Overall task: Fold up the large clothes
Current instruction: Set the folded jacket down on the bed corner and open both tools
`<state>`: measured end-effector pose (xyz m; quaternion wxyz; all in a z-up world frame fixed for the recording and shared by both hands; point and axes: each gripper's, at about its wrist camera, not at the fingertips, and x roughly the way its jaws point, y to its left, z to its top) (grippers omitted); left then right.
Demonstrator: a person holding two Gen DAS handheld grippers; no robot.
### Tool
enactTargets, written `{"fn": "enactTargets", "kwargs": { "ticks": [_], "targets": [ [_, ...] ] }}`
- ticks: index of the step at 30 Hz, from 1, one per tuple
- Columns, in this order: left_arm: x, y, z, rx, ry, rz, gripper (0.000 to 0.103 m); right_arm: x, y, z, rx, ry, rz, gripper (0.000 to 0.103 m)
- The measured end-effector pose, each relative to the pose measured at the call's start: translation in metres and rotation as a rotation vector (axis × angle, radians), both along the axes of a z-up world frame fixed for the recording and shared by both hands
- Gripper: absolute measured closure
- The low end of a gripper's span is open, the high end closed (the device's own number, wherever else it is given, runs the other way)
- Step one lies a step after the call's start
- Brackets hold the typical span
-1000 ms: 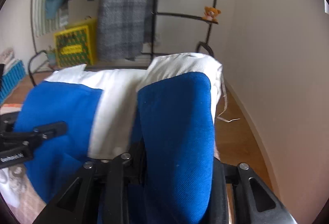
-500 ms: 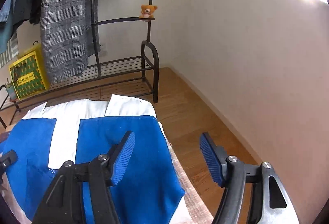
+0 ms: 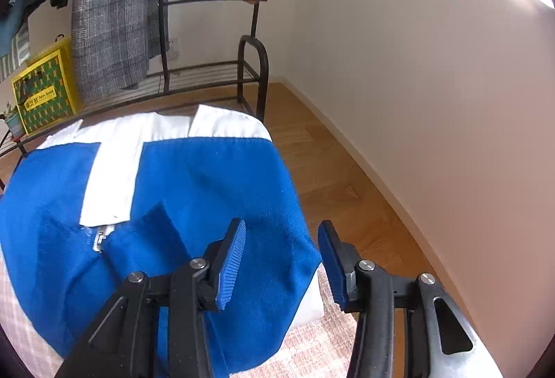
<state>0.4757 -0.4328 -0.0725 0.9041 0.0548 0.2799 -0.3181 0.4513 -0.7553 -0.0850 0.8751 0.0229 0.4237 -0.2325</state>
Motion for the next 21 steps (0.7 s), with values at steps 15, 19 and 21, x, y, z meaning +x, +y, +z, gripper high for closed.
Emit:
{"fn": "enactTargets", "kwargs": {
  "ticks": [15,19,21],
  "targets": [
    [-0.187,0.115,0.135,-0.07,-0.209,-0.084,0.025,-0.154,0.139,0.163,-0.027,-0.221,0.118,0.036],
    [-0.227,0.15,0.152,-0.088,-0.21,-0.084,0.025,-0.199,0.181,0.184,-0.053,-0.252,0.114,0.032],
    [-0.246,0.167,0.154,-0.09,-0.204,-0.087,0.024,-0.22,0.202,0.19,-0.043,-0.264,0.117,0.03]
  ]
}}
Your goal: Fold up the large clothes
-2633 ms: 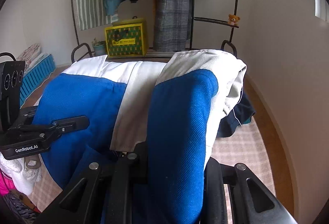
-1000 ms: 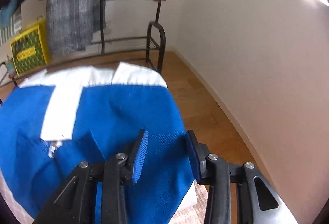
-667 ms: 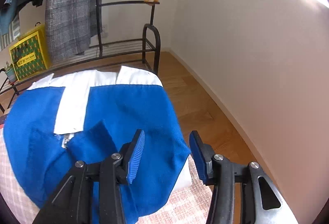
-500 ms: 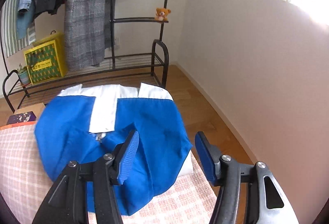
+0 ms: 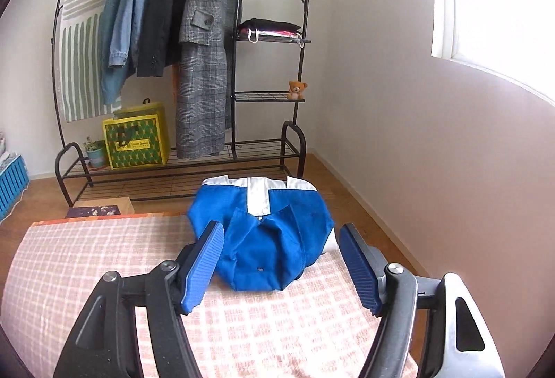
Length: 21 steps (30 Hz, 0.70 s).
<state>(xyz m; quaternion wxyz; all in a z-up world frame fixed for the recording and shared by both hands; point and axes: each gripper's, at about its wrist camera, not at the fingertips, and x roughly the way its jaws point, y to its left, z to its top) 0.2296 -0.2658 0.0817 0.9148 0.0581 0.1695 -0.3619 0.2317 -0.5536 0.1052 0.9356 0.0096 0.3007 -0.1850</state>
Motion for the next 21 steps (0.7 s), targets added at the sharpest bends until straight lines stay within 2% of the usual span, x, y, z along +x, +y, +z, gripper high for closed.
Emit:
{"fn": "enactTargets", "kwargs": {
  "ticks": [4,6,8,12,14,17,21],
  "targets": [
    [-0.036,0.033,-0.003,-0.011,0.011,0.007,0.023,-0.036,0.036,0.005,-0.025,-0.03,-0.007,0.028],
    [-0.051,0.047,-0.007,-0.015,0.01,0.013,0.017,-0.058,0.051,0.007,-0.023,-0.057,-0.016,0.022],
    [-0.064,0.058,-0.011,-0.015,0.013,0.016,0.015,-0.072,0.065,0.005,-0.016,-0.076,-0.009,0.017],
    [-0.084,0.071,-0.024,-0.01,0.021,0.009,0.015,-0.091,0.09,-0.008,-0.054,-0.07,0.001,0.017],
    [-0.089,0.074,-0.033,-0.006,0.029,0.009,0.014,-0.097,0.096,-0.015,-0.065,-0.074,-0.007,0.015],
    [-0.093,0.074,-0.045,-0.006,0.053,-0.001,0.014,-0.106,0.098,-0.026,-0.033,-0.089,-0.022,0.007],
    [-0.096,0.069,-0.059,0.005,0.047,0.001,0.013,-0.11,0.094,-0.045,0.02,-0.099,-0.039,0.007]
  ]
}}
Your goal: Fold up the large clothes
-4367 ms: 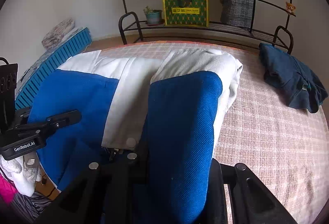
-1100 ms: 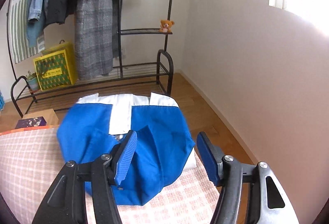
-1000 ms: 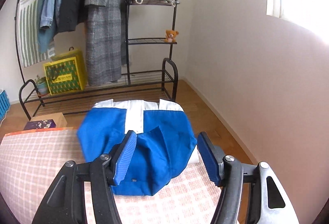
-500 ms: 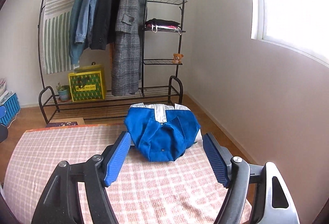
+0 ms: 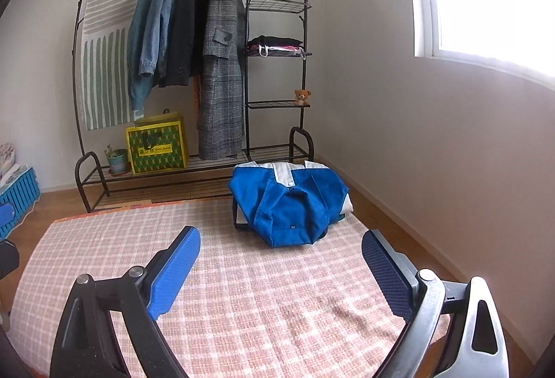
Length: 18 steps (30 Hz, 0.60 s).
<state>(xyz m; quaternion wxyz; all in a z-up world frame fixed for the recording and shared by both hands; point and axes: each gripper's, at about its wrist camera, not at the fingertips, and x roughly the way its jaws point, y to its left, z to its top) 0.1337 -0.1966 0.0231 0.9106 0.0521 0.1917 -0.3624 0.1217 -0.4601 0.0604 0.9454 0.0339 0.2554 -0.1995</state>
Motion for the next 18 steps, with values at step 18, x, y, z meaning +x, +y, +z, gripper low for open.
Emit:
{"fn": "enactTargets", "kwargs": {
  "ticks": [18],
  "targets": [
    [0.011,-0.026,-0.046,0.099,0.029,0.034,0.0,0.004,-0.006,-0.045,-0.009,0.045,-0.054,0.0]
  ]
}}
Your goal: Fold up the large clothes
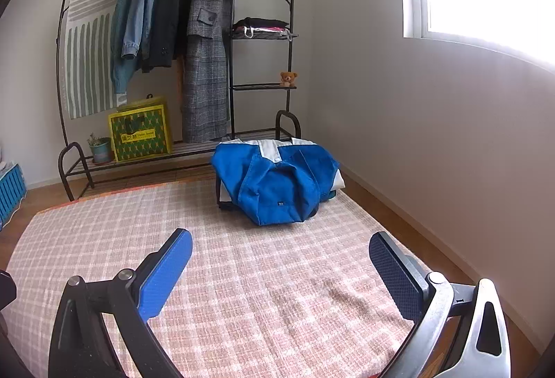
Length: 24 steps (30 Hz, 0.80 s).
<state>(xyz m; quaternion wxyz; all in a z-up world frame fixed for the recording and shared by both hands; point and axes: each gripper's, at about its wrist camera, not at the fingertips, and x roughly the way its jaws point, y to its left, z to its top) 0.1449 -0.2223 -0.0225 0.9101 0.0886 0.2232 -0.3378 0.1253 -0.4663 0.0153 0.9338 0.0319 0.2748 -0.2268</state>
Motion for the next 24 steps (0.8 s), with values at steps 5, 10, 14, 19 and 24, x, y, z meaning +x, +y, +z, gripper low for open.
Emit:
{"fn": "enactTargets", "kwargs": {
  "ticks": [5,10,14,19,24],
  "targets": [
    [0.001,-0.007,-0.003,0.042,-0.007,0.031,0.0,0.003,0.003,-0.001,-0.007,0.005,0.009,0.0],
    [-0.002,-0.009,-0.006,0.054,-0.012,0.023,0.0,0.007,-0.002,-0.003,0.032,0.009,0.001,0.0],
    [-0.003,-0.011,-0.008,0.075,-0.023,0.035,0.0,0.008,-0.003,-0.003,0.035,-0.002,-0.009,0.0],
    [-0.002,-0.011,-0.009,0.083,-0.015,0.036,0.0,0.008,-0.003,-0.003,0.037,-0.011,-0.017,0.0],
    [-0.002,-0.011,-0.009,0.077,-0.012,0.035,0.0,0.008,-0.003,-0.004,0.042,-0.01,-0.022,0.0]
  ]
}}
